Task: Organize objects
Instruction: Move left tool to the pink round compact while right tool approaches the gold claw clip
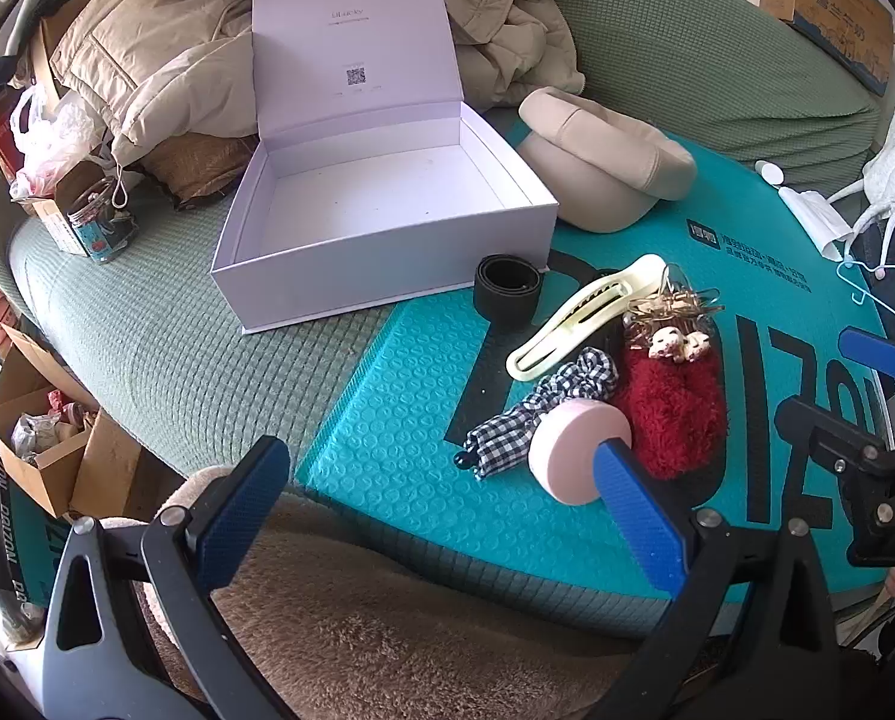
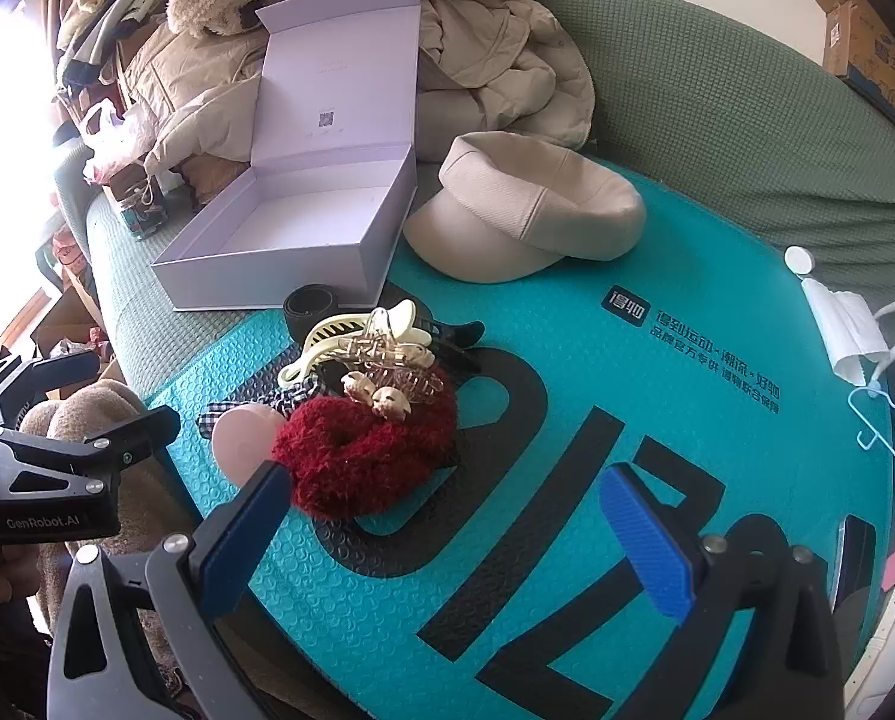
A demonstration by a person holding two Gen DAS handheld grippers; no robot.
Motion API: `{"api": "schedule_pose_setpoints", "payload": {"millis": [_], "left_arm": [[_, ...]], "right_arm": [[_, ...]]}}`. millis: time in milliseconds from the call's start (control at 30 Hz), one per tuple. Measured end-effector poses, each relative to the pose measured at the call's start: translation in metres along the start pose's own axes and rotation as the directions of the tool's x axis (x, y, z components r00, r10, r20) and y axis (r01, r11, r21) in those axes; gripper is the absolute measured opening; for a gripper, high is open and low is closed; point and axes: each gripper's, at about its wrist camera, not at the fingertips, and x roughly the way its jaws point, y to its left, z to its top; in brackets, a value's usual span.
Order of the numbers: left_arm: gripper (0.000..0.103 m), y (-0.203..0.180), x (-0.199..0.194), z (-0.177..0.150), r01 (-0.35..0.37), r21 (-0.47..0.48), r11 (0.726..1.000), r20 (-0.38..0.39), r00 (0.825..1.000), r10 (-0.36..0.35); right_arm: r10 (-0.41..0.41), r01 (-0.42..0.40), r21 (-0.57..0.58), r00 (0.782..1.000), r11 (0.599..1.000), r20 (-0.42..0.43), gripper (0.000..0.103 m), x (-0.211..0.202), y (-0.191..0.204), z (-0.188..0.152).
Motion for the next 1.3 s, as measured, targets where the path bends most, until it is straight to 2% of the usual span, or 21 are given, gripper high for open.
{"api": "schedule_pose_setpoints", "payload": {"millis": [133, 1300], "left_arm": [[0.102, 0.0002, 0.0016, -0.0009, 0.001, -0.001, 1.0, -0.011, 1.0, -0.001], [0.102, 0.0034, 0.0059, -0.0032, 0.01, -0.012, 1.0, -0.028, 1.0, -0.01]], "right_arm": [[-0.021, 0.021, -0.016, 1.0, 1.0, 0.001, 0.102, 0.0005, 0.0018, -0.0006], [-0.001, 0.001, -0.019, 1.0, 1.0, 0.001, 0.102, 0.0072, 0.004, -0.0014]]}}
